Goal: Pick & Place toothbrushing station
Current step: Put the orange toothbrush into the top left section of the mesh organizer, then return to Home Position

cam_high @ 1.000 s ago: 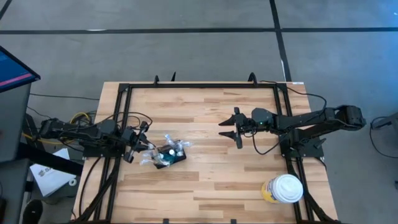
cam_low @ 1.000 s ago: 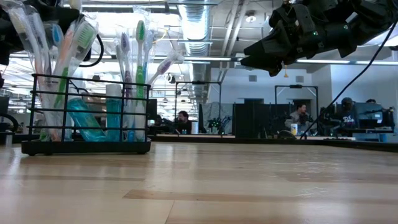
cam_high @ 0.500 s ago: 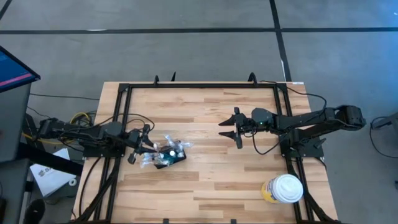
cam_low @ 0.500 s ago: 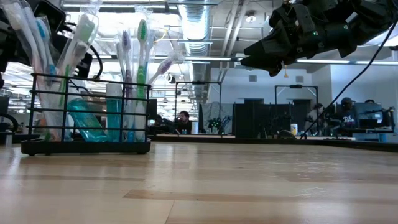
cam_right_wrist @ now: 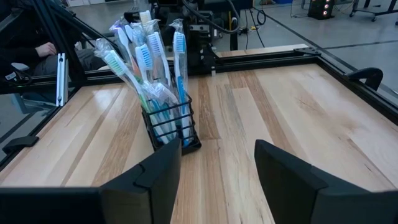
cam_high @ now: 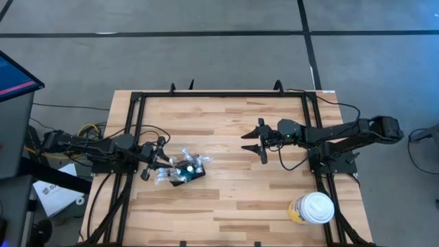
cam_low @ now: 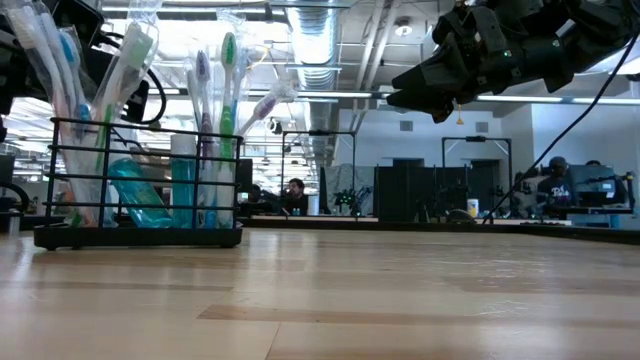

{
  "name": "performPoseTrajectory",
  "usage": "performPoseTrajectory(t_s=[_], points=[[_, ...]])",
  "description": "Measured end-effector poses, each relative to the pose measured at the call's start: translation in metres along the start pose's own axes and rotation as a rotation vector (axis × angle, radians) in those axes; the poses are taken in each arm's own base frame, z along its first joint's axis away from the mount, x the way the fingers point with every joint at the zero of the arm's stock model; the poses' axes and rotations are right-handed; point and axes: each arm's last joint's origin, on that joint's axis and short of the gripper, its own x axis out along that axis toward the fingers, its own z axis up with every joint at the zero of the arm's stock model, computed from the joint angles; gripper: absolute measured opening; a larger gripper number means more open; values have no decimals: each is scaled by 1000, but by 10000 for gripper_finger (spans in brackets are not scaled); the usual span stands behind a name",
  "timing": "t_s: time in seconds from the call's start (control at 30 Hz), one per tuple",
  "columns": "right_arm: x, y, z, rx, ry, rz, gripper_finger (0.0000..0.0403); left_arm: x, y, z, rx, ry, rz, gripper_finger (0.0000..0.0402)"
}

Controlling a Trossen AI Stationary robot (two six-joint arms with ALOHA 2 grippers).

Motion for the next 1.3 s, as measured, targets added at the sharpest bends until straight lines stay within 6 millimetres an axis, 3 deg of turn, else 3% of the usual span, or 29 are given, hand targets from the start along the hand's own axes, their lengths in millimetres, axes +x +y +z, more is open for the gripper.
performPoseTrajectory(t_s=[0.63,1.0,1.3], points=[[0,0,0,0,0,0,196,0,0,4,30,-38,0,102],[0,0,0,0,0,0,196,-2,1,21,42,-106,52,149],[0,0,0,0,0,0,194,-4,0,42,81,-164,57,164]])
